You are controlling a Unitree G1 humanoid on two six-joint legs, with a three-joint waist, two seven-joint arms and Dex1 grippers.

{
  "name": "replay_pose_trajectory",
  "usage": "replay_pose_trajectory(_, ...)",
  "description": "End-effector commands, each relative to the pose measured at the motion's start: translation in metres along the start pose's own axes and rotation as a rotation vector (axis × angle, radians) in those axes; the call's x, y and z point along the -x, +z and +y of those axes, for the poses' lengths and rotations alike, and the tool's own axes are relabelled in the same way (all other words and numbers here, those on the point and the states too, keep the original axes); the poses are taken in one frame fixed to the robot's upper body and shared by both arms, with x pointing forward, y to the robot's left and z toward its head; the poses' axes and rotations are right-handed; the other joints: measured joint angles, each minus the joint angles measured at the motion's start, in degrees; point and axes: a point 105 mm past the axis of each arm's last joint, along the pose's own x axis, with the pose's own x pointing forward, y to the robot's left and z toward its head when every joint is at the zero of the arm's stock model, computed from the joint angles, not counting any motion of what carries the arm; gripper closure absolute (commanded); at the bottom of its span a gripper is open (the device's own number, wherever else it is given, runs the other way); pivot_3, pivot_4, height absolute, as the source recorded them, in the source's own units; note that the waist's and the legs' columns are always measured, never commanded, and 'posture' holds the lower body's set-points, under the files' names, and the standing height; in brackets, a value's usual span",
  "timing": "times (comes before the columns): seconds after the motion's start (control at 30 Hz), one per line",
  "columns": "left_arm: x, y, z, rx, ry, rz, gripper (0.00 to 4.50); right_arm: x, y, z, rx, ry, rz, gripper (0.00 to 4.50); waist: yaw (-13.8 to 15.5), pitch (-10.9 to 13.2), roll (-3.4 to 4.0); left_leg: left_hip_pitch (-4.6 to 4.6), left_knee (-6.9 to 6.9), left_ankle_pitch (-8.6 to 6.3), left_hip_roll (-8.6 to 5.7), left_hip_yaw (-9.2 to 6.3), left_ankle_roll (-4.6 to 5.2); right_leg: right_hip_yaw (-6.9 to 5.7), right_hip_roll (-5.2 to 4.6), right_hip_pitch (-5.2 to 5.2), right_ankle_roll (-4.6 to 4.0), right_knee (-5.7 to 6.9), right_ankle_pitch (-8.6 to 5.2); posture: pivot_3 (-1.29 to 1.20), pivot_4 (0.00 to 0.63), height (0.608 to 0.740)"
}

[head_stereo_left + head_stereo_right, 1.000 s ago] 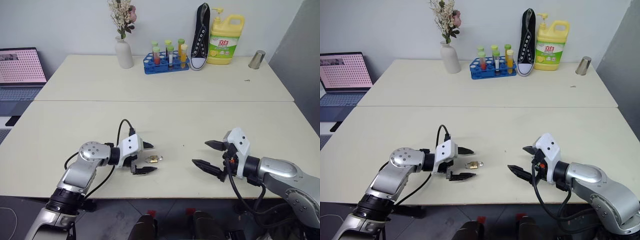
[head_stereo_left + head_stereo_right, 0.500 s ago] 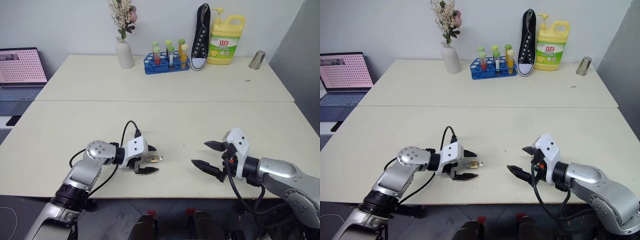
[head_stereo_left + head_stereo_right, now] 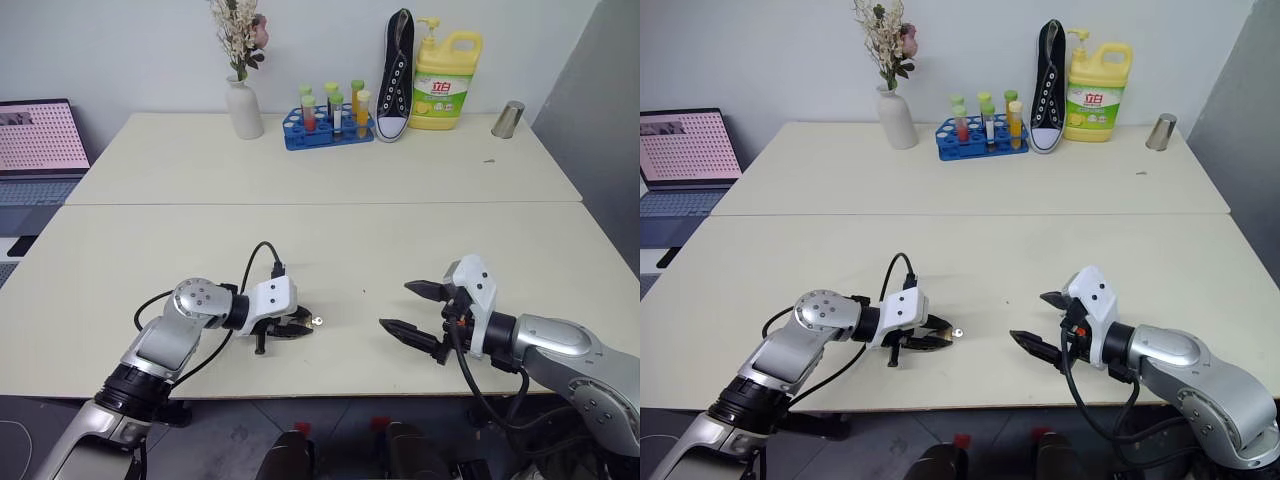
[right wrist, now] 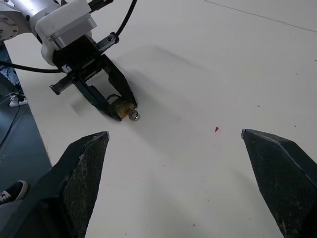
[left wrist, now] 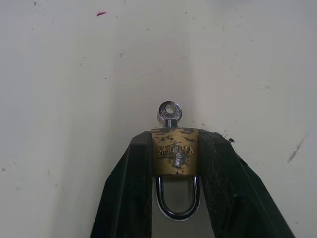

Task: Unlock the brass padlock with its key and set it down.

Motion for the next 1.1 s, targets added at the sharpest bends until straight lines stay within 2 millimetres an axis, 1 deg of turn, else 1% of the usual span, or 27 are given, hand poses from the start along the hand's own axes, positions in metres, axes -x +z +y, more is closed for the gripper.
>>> replay_pose_trajectory(0.03,0.004,0.033,0.022,-0.226,0.182,-0.156,3.54,0.001,0.015,0.004,0.093,-0.008,-0.075,0.00,0.27,0.01,-0.01,-0.03,0.01,0.00,-0.02,-0.01,0.00,-0.01,-0.02,-0.01,0.00,0.00,0.00,0.00,0.150,0.740)
replay_pose_trajectory(0.07,0.007,0.045,0.028,-0.364,0.252,-0.208,3.54,0.000,0.016,0.005,0.092,-0.003,-0.091,0.00,0.40,0.02,-0.05,-0.09,0.03,0.00,-0.04,-0.02,-0.01,0.00,-0.05,-0.05,0.00,-0.03,0.00,0.00,0.150,0.740)
replay_pose_trajectory(0.13,0.010,0.056,0.030,-0.566,0.327,-0.255,3.54,-0.002,0.017,0.007,0.084,0.011,-0.109,0.00,0.53,0.02,-0.09,-0.20,0.06,0.01,-0.06,-0.07,-0.03,-0.04,-0.09,-0.10,-0.01,-0.08,0.01,0.00,0.150,0.740)
replay_pose_trajectory(0.2,0.014,0.063,0.032,-0.700,0.390,-0.290,3.54,-0.005,0.016,0.006,0.064,0.012,-0.117,0.00,0.62,0.02,-0.08,-0.24,0.05,0.02,-0.10,-0.05,-0.04,-0.03,-0.13,-0.15,-0.01,-0.09,0.02,0.00,0.150,0.740)
replay_pose_trajectory(0.27,0.017,0.067,0.033,-0.766,0.444,-0.329,3.54,-0.007,0.015,0.004,0.044,0.008,-0.119,0.00,0.57,0.02,-0.08,-0.24,0.04,0.02,-0.12,-0.03,-0.04,-0.02,-0.15,-0.15,-0.01,-0.10,0.02,0.00,0.150,0.740)
replay_pose_trajectory(0.33,0.016,0.072,0.025,-0.898,0.427,-0.354,3.54,-0.011,0.016,0.003,0.027,0.019,-0.127,0.00,0.48,0.02,-0.08,-0.23,0.04,0.01,-0.15,-0.01,-0.03,-0.01,-0.18,-0.15,-0.01,-0.10,0.02,0.00,0.150,0.740)
replay_pose_trajectory(0.37,0.015,0.076,0.017,-0.970,0.408,-0.379,3.54,-0.015,0.019,0.003,-0.006,0.041,-0.145,0.00,0.41,0.02,-0.08,-0.24,0.04,0.01,-0.17,0.00,-0.03,0.00,-0.18,-0.15,0.00,-0.09,0.02,0.00,0.150,0.740)
replay_pose_trajectory(0.43,0.014,0.082,0.008,-1.050,0.392,-0.426,3.54,-0.024,0.026,0.008,-0.053,0.098,-0.170,0.00,0.19,0.02,-0.08,-0.23,0.03,0.01,-0.16,0.01,-0.03,0.00,-0.17,-0.16,0.00,-0.07,0.02,0.00,0.150,0.740)
replay_pose_trajectory(0.57,0.013,0.082,0.010,-1.065,0.406,-0.428,3.54,-0.033,0.034,0.009,-0.083,0.129,-0.190,0.00,0.22,0.02,-0.08,-0.23,0.04,0.01,-0.15,-0.06,-0.02,-0.06,-0.15,-0.15,0.00,-0.04,0.02,0.00,0.150,0.740)
replay_pose_trajectory(0.77,0.014,0.084,0.013,-1.072,0.441,-0.437,3.54,-0.045,0.032,0.015,-0.105,0.188,-0.149,0.00,0.17,0.02,-0.08,-0.23,0.04,0.01,-0.18,-0.05,-0.02,-0.06,-0.15,-0.16,0.00,-0.02,0.02,0.00,0.150,0.740)
replay_pose_trajectory(1.03,0.011,0.081,0.011,-1.067,0.433,-0.432,3.54,-0.049,0.032,0.016,-0.121,0.200,-0.143,0.00,0.16,0.02,-0.07,-0.23,0.04,0.01,-0.18,-0.07,-0.02,-0.08,-0.14,-0.17,0.00,0.01,0.02,0.00,0.150,0.740)
replay_pose_trajectory(1.1,0.010,0.080,0.010,-1.067,0.431,-0.431,3.54,-0.050,0.033,0.016,-0.125,0.202,-0.148,0.39,0.16,0.02,-0.07,-0.23,0.04,0.01,-0.17,-0.07,-0.02,-0.08,-0.14,-0.17,0.00,0.01,0.02,0.00,0.150,0.740)
